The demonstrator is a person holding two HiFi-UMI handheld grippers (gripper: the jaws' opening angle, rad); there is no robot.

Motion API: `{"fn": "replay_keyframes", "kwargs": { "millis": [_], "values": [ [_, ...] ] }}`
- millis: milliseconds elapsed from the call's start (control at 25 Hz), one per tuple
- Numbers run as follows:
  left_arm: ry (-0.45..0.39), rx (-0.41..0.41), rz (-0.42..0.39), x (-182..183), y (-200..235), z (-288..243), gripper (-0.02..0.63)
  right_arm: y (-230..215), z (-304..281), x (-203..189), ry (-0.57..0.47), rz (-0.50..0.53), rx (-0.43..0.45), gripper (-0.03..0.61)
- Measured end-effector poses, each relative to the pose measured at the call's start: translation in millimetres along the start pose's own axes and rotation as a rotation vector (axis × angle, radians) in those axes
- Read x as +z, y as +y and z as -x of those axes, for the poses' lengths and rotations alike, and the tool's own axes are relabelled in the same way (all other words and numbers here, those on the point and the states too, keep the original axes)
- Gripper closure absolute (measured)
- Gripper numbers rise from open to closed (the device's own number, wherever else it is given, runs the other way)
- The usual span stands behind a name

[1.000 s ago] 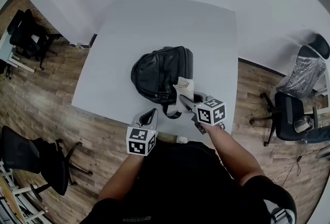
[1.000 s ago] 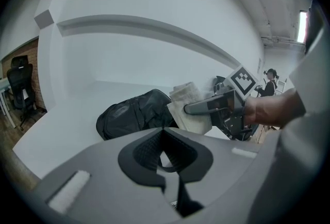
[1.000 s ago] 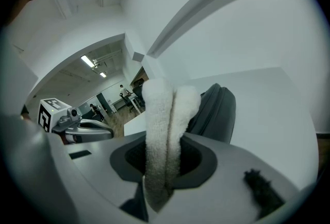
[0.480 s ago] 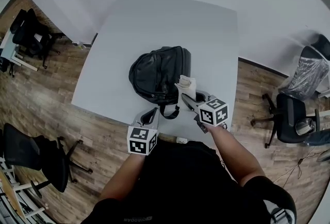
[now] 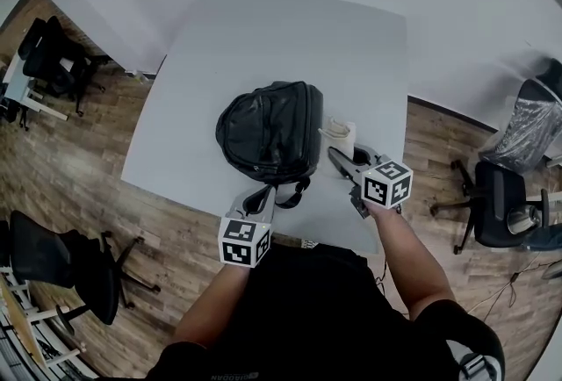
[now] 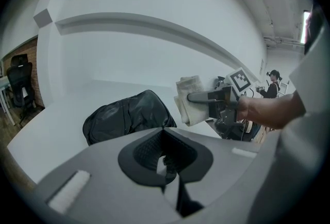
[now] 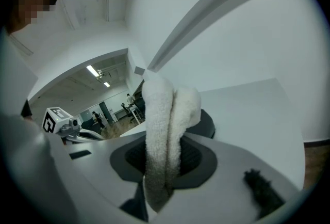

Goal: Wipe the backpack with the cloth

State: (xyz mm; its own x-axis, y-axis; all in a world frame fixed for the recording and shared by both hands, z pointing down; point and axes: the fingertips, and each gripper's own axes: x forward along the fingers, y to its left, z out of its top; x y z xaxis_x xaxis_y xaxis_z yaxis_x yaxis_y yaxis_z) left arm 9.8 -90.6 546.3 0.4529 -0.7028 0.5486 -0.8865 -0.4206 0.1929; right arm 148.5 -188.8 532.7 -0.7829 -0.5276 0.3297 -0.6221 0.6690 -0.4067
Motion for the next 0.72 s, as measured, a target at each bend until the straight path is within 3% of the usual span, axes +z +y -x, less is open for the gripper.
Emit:
{"fn": "replay_keyframes", "kwargs": {
  "millis": [120, 360, 720],
  "values": [
    [0.013, 0.005, -0.006, 1, -1, -4, 0.607, -37, -4, 9, -0.001, 0.029, -0.07, 0.485],
    [0.046, -0.023, -0.022, 4, -12, -9, 0.607, -105, -36, 24, 0.03, 0.185, -0.227, 0.485],
    [0.13, -0.081, 0.004, -19, -33, -24, 0.607, -159, -88, 16, 0.103, 0.227, -0.289, 0.485]
  ]
}}
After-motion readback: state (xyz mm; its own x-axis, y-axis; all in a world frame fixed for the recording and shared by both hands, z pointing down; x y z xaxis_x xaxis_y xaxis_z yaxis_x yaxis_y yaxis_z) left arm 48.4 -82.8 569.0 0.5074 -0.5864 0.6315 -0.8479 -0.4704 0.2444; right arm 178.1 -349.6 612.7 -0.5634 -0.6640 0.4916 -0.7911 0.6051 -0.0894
